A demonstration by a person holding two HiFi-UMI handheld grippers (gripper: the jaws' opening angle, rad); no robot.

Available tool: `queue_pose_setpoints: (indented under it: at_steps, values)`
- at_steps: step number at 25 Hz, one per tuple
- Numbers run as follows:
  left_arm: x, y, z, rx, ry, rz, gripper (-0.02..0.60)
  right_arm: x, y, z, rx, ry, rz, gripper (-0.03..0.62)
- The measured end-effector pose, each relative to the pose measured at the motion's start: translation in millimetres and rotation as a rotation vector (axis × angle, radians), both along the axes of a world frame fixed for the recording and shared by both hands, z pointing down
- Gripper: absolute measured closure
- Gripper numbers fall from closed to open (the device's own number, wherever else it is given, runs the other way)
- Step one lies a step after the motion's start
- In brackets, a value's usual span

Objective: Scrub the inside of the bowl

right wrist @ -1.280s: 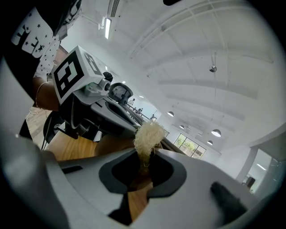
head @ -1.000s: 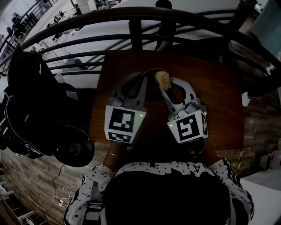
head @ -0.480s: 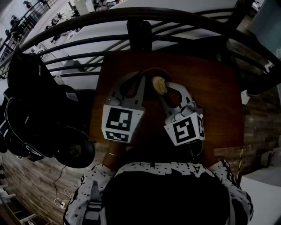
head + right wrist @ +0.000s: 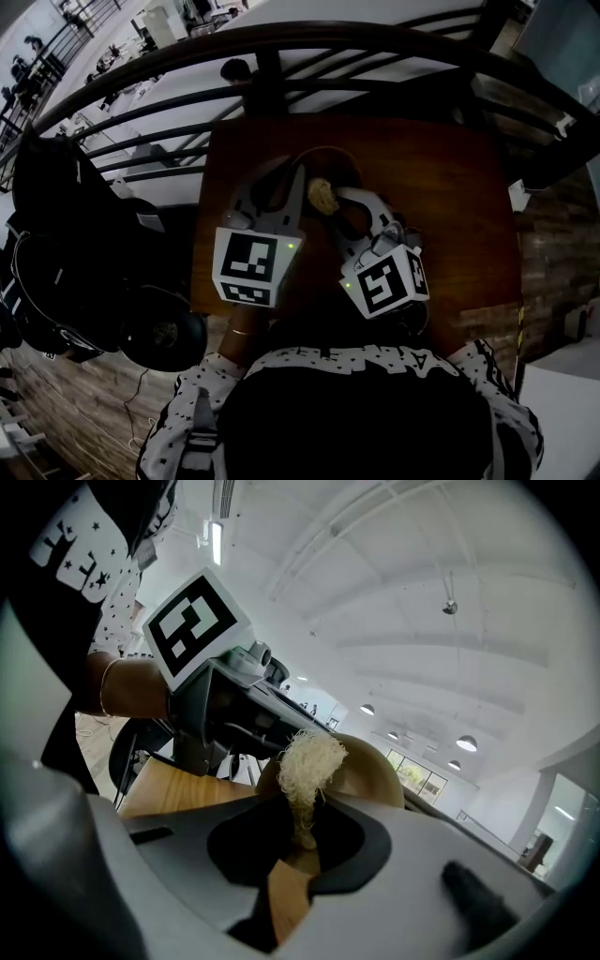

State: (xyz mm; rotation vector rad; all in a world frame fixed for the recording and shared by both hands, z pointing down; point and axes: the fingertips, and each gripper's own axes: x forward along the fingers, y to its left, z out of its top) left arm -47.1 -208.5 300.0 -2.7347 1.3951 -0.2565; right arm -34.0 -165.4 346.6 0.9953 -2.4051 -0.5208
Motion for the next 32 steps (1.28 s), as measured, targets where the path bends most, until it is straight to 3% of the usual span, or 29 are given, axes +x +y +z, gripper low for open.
queue_pose_setpoints:
  at_steps: [11,13,17,19,21,25,29,32]
  values:
    - [-9.8,-3.6,-1.9,-0.009,-0.002,-0.036,0.557,-11.6,-1.3,-8.7,-0.045,-0.091,-0.068,0.534]
    - [-14.9,-3.3,-2.0,-0.015,0.017,-0.043,0.557,-11.1,1.9,-19.5,-0.043,-0.162,-0.107,0.534]
    - [-25.3,-0.7,-1.2,-0.012,0.028,-0.061,0.557,-6.1,16.0,-55.4,-0.055,-0.405,-0.172,0.534]
    - [-27.9,0.9,0.2,-0.006,0.019,-0.057,0.557,2.4,20.3,-71.9,-0.024,-0.440,-0.176,0.534]
    - [-31.2,3.3,0.9,-0.001,0.015,-0.036,0.557,10.2,22.6,-86.6,0.037,-0.411,-0.201,0.534]
    - [-38.9,3.5,0.1,-0.015,0.049,0.012,0.557,20.7,2.1,-100.4,0.151,-0.258,-0.256,0.534]
    - [-40.4,4.6,-3.3,-0.002,0.020,0.016,0.557,26.1,-26.4,-108.3,0.127,-0.242,-0.256,0.534]
    - [-33.4,7.6,-6.4,0.020,-0.018,0.036,0.557,19.2,-33.1,-110.5,0.108,-0.198,-0.330,0.534]
